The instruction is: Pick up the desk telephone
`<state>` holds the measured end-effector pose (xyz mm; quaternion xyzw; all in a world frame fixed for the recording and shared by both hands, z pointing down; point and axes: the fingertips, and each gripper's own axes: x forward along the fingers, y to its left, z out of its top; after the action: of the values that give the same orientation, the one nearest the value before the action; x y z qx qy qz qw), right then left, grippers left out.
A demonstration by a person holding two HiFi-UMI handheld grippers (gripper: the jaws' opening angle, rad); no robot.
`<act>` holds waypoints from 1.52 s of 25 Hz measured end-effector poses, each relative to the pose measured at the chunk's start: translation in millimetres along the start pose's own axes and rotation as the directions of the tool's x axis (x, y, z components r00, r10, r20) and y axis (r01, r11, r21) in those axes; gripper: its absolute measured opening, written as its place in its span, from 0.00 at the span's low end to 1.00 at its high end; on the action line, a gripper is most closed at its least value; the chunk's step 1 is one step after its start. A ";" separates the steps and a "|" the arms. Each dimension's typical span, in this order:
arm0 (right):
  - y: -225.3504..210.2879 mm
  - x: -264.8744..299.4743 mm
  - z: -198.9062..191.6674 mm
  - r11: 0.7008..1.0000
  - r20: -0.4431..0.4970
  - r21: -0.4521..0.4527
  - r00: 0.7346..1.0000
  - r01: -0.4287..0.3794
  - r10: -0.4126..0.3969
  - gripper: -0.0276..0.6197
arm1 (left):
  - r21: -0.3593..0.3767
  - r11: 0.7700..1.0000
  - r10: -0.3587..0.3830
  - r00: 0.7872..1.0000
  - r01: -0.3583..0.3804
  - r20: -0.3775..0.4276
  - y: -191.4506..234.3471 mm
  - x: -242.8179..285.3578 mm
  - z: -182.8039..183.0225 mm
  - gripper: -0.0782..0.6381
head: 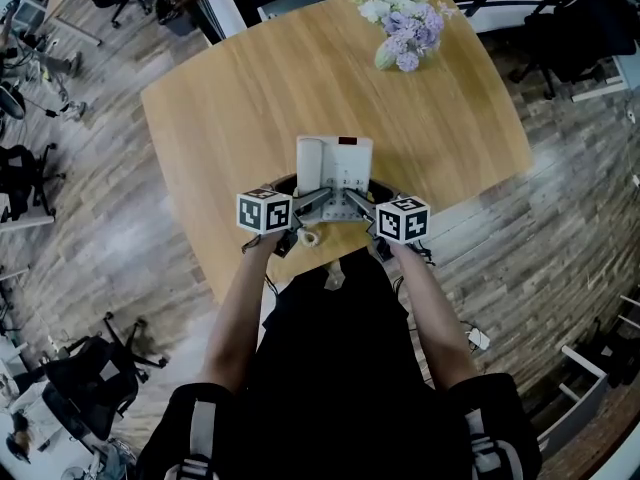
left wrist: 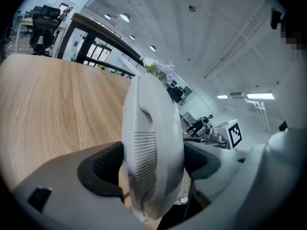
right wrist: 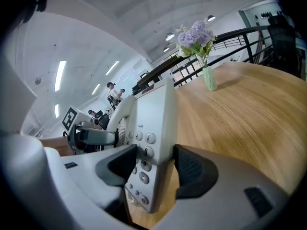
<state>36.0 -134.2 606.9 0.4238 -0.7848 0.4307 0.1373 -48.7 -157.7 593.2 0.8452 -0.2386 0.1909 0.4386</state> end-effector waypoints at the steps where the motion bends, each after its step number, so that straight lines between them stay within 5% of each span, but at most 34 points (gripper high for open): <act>1: 3.5 -0.4 0.4 1.000 0.004 -0.002 1.000 0.004 -0.004 0.45 | 0.008 1.000 -0.002 1.000 0.002 0.000 -0.5 -3.5 0.4 0.66; 38: 92.0 -5.3 -2.2 0.995 0.103 -0.084 0.993 0.062 -0.053 0.45 | 0.142 0.989 -0.050 0.998 0.047 0.023 -8.7 -89.4 -2.7 0.65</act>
<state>-33.3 -104.7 553.6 0.4610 -0.7963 0.3702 0.1282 -116.7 -130.0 541.5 0.8820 -0.2096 0.1855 0.3791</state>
